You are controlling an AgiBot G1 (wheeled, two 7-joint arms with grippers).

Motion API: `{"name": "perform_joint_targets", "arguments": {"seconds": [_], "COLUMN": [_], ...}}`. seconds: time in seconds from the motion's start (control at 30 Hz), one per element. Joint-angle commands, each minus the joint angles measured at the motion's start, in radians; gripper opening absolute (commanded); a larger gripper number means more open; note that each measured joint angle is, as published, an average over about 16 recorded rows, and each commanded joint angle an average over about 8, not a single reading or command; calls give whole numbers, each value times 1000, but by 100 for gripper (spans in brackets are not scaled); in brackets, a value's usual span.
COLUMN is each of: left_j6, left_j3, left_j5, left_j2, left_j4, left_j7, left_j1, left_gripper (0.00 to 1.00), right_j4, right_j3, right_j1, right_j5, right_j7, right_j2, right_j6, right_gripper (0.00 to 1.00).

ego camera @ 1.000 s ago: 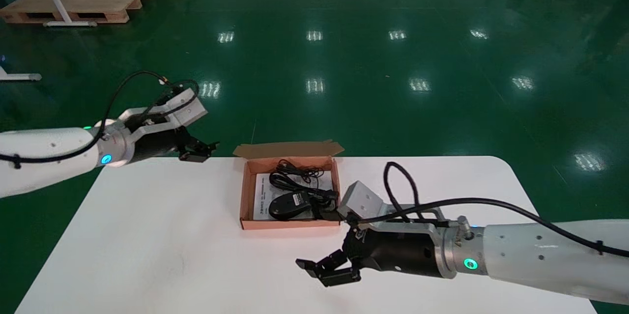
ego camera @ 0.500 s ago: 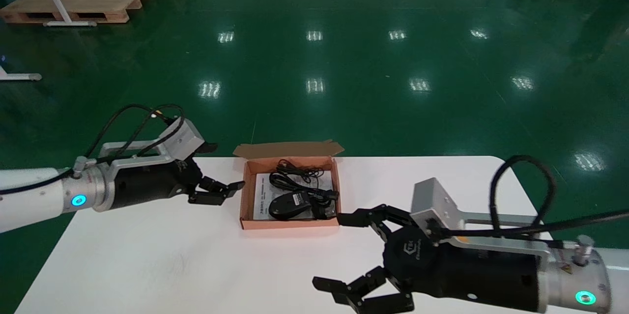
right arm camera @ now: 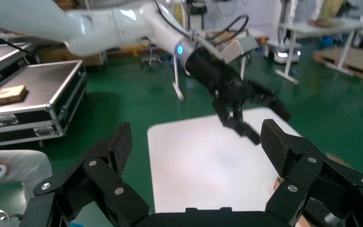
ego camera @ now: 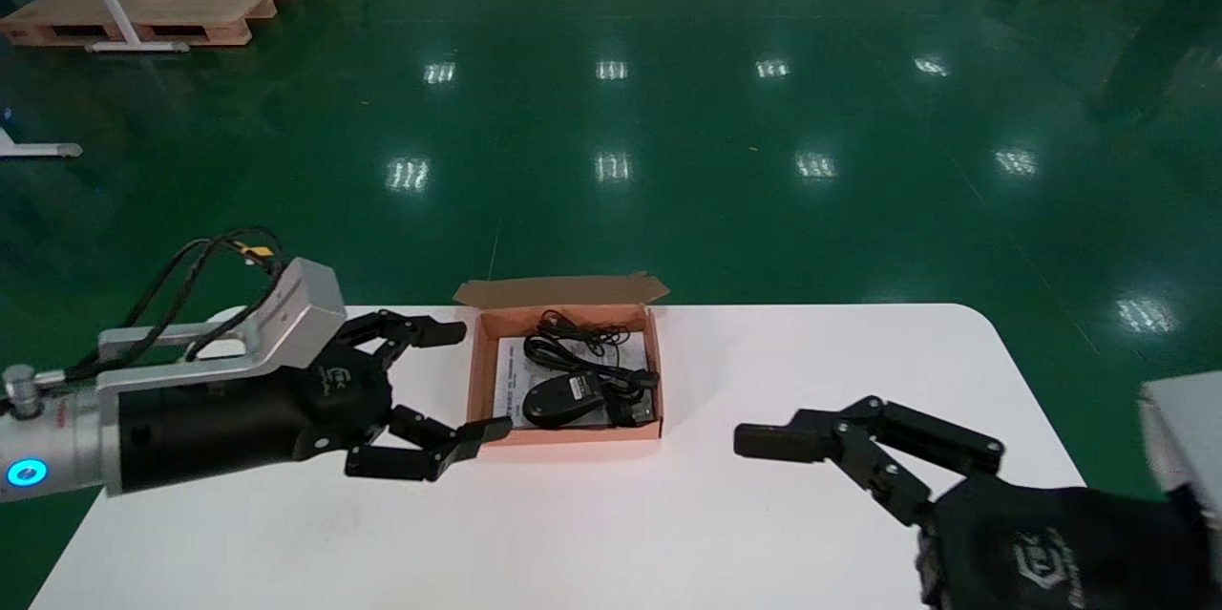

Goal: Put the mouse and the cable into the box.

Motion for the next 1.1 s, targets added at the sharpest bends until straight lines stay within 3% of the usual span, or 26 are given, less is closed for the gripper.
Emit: {"name": "perform_joint_targets", "arguments": {"seconds": [0.03, 0.63, 1.1], "left_j6": [36, 330, 335], "left_j3": [-21, -190, -193], "left_j5": [-47, -436, -442], "left_j2": [-17, -155, -158], "left_j4": [-21, -192, -194], "left_j7": [8, 76, 77], "left_j1": [20, 189, 192], "left_gripper": [100, 100, 100], "right_j4": [9, 9, 9], "right_j3": [23, 25, 25], "right_j1": [-13, -14, -14], "right_j5": [29, 35, 34], "right_j7": [-10, -11, -11], "right_j2": [17, 20, 19], "right_j6": [-24, -27, -26], "right_gripper": [100, 100, 100]}}
